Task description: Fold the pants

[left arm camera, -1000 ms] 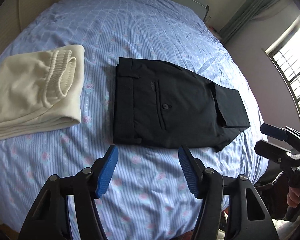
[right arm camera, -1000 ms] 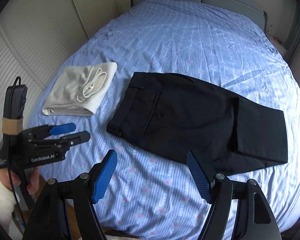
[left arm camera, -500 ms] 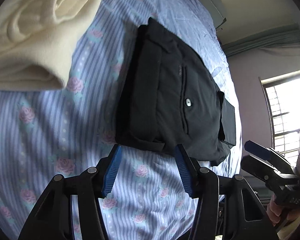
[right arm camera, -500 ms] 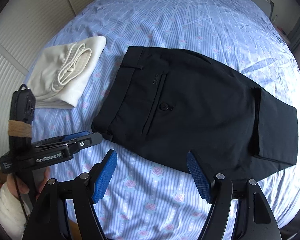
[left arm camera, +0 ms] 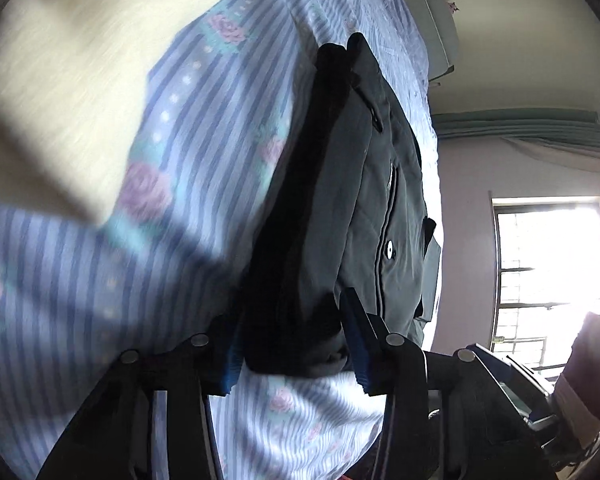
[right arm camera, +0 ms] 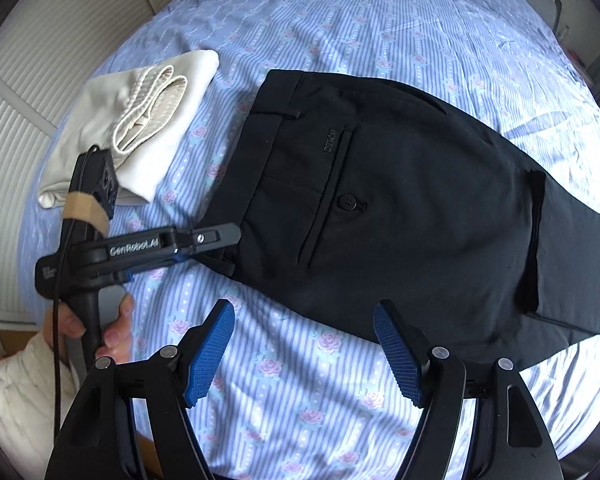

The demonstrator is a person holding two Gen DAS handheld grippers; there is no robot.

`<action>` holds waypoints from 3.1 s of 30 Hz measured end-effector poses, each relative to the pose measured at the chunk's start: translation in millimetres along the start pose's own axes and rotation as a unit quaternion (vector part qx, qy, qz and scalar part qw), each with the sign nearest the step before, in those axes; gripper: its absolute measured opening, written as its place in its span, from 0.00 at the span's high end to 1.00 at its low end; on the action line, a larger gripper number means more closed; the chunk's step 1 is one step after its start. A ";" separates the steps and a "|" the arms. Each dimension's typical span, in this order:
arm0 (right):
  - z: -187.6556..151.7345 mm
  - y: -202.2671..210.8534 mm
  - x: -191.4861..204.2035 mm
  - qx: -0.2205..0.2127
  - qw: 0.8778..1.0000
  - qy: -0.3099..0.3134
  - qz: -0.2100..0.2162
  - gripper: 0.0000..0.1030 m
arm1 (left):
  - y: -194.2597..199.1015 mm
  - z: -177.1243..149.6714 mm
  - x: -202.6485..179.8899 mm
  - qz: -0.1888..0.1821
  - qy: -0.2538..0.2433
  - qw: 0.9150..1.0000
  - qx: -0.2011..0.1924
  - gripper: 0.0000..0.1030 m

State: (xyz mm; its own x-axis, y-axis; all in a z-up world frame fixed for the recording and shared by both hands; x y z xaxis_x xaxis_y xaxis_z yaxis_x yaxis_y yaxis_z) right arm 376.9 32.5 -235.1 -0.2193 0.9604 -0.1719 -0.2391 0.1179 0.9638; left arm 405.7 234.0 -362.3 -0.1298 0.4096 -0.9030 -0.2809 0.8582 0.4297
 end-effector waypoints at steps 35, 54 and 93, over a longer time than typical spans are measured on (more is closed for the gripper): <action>-37.3 97.7 -200.7 -0.134 0.971 -0.189 -0.058 0.30 | -94.5 -13.4 -339.4 0.075 -0.328 0.942 0.017 0.86; -138.5 56.2 -497.5 -0.128 0.951 -0.281 -0.032 0.29 | -417.6 -82.0 -409.8 0.176 -0.292 0.935 0.102 0.88; -54.9 -157.0 -510.0 0.000 0.972 -0.190 0.140 0.68 | -442.5 -113.9 -292.3 0.326 -0.183 0.921 0.114 0.36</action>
State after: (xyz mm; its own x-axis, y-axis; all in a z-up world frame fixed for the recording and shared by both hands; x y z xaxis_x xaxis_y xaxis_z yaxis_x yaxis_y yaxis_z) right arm 474.4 -489.7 -309.9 0.0901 0.9787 0.1843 -0.2199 -0.1610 0.9621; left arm 459.6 -300.8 -288.9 0.1401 0.9014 -0.4096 -0.0444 0.4190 0.9069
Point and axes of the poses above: each gripper's, at about its wrist camera, not at the fingertips, and y roughly against the way its jaws point, x to its left, z to its top, the point moved 2 cm from there along -y, roughly the way its jaws point, and after that the axes turned 13 degrees about -z, right-handed, at the moved point
